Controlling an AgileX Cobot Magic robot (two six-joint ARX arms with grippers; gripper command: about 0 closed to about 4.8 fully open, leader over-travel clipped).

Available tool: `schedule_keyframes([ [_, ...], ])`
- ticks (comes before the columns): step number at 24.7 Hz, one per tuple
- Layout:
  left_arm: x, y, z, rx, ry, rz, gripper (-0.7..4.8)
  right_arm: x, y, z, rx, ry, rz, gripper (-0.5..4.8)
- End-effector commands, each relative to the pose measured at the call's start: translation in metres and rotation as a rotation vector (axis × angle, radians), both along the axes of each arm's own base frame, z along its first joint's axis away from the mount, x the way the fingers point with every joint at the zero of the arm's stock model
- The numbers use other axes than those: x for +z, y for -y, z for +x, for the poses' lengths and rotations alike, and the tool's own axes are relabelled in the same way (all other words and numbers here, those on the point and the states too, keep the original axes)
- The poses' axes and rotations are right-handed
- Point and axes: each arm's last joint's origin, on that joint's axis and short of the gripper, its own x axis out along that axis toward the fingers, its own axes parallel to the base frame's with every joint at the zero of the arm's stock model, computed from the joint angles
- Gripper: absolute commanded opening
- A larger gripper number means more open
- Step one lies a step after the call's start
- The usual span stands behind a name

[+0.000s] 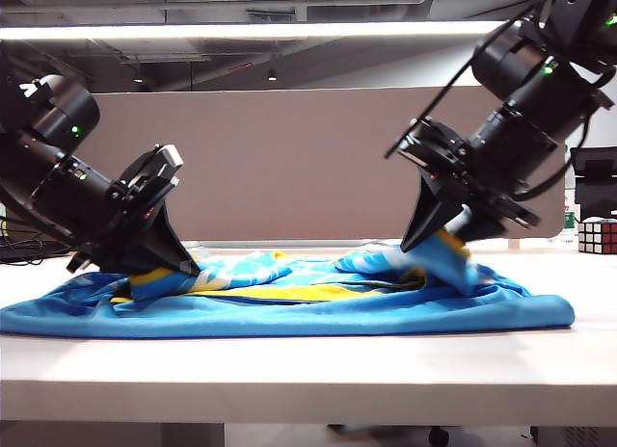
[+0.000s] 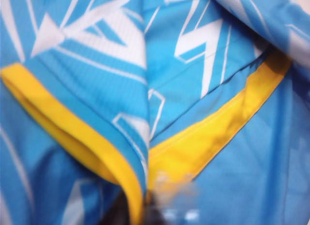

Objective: Fold the bottom side of the soccer jersey horizontally towards the center, about one-third of the way, then fold the sleeve back towards the center, creating a straight line along the edge of the the soccer jersey, and finally fold the bottom of the soccer jersey up towards the top, creating a neat rectangle.

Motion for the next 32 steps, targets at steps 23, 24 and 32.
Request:
schedule_keyframes([
  [23,0.028,-0.108,-0.084,0.456,-0.285,0.095,2.83,-0.014,0.085,-0.069,-0.267,-0.277,0.045,3.37],
  [24,0.022,-0.108,-0.083,0.452,-0.299,0.097,2.82,-0.025,0.085,-0.072,-0.284,-0.291,0.068,3.37],
  [32,0.000,-0.104,-0.073,0.404,-0.378,0.027,2.82,-0.058,0.069,-0.065,-0.268,-0.365,0.123,3.37],
])
